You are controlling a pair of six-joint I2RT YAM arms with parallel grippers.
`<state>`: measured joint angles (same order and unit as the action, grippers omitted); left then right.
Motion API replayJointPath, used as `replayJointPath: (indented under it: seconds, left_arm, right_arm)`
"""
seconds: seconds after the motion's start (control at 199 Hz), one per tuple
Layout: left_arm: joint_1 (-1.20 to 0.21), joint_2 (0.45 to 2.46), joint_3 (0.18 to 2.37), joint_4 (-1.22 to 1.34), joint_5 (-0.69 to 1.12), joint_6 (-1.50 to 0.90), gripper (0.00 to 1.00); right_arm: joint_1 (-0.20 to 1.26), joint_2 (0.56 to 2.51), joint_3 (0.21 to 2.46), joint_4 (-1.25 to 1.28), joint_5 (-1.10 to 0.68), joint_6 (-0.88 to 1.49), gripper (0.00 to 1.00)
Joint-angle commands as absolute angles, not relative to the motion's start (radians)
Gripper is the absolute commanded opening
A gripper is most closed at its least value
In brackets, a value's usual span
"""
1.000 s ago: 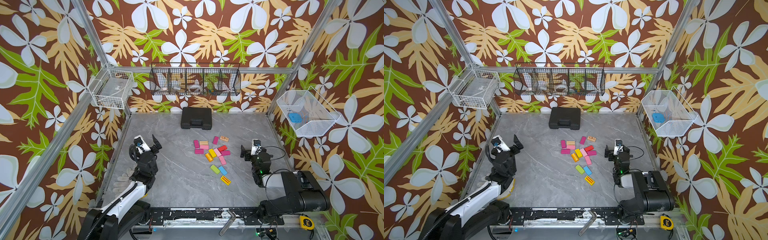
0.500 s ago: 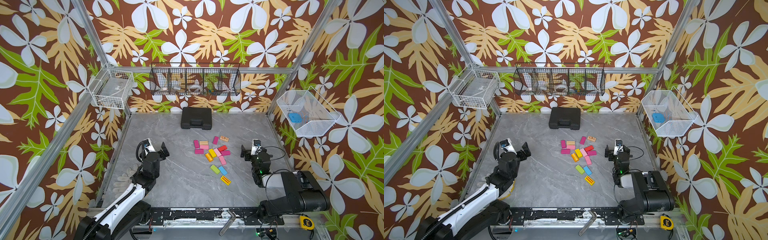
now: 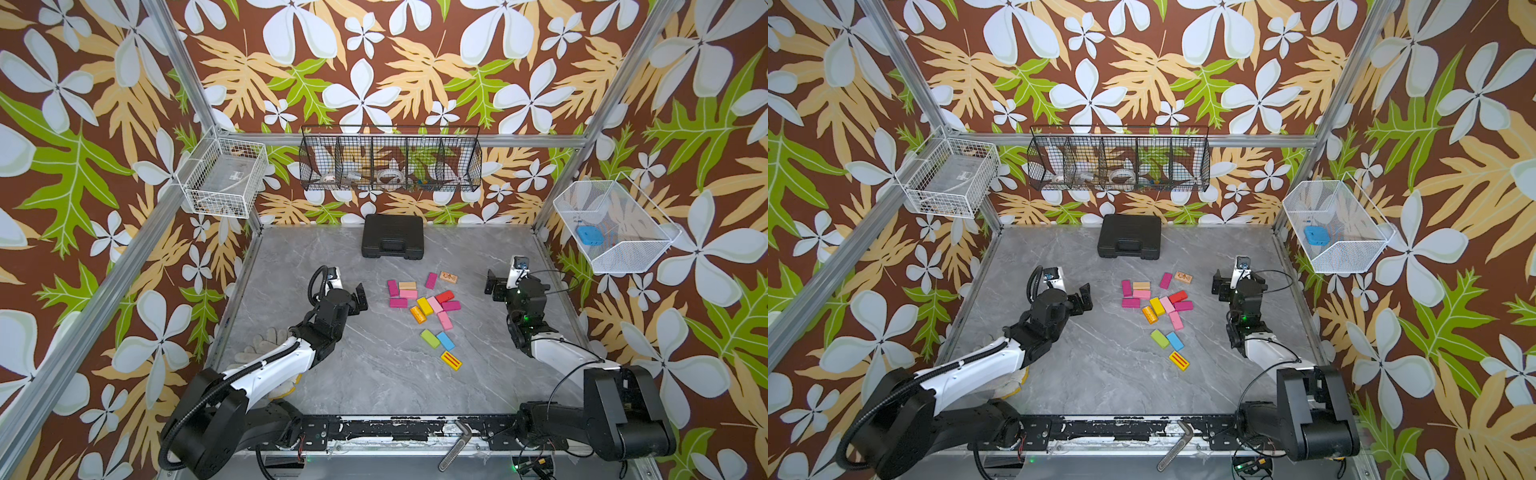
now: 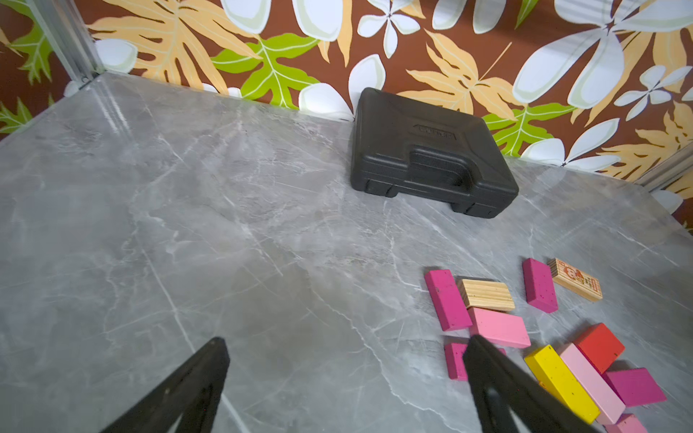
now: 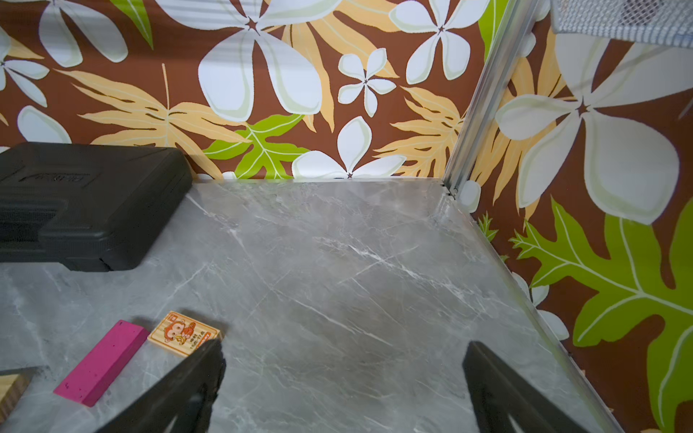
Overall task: Assemble the number 7 with building blocks
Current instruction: Move the building block to the center of the board.
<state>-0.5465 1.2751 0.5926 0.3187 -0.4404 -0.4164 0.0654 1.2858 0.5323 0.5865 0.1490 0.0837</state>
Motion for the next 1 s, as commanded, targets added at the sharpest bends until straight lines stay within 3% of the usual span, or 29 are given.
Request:
replayJointPath:
  seconds: [0.0,0.145,0.421,0.998]
  left_arm:
    - [-0.549,1.36,0.669,0.348,-0.35,-0.413,0.96]
    - [-0.551,1.521,0.813,0.302,-0.201,-0.41,0.91]
    - [-0.567,1.787,1.06,0.237,-0.092,-0.417,0.88]
    - [-0.573,2.131,1.48,-0.128,-0.128,-0.461,0.6]
  right_arm:
    - [0.085,1.274,0.581,0.407,0.088,0.135,0.99]
    - [0.1,1.258,0.615,0.354,-0.022,0.158,0.99]
    - [0.124,1.215,0.638,0.283,-0.176,0.166,0.99]
    - [0.129,1.171,0.663,0.196,-0.232,0.129,1.0]
